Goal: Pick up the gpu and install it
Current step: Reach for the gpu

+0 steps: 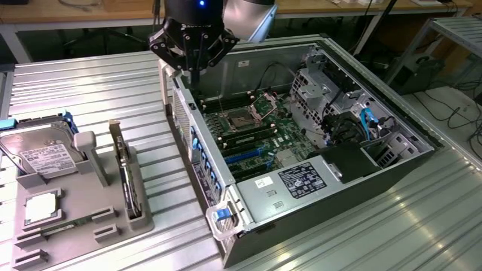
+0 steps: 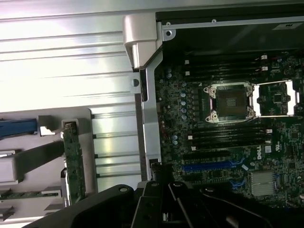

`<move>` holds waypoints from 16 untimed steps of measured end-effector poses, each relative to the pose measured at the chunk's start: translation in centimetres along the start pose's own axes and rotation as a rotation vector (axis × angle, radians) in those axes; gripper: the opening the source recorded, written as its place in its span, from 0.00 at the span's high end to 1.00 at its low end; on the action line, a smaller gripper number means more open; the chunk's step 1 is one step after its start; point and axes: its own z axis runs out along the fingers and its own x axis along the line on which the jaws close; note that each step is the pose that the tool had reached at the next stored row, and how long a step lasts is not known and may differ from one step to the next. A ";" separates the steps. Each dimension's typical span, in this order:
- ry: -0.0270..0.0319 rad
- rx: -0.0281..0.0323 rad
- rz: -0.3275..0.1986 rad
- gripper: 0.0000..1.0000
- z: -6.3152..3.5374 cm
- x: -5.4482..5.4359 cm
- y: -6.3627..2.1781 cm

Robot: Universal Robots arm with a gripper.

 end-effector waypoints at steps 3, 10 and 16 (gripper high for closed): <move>0.0000 -0.0001 0.000 0.89 -0.01 0.4 -0.05; -0.0001 -0.0001 0.000 0.89 -0.03 1.1 -0.13; -0.0001 0.0000 0.000 0.89 -0.05 1.8 -0.22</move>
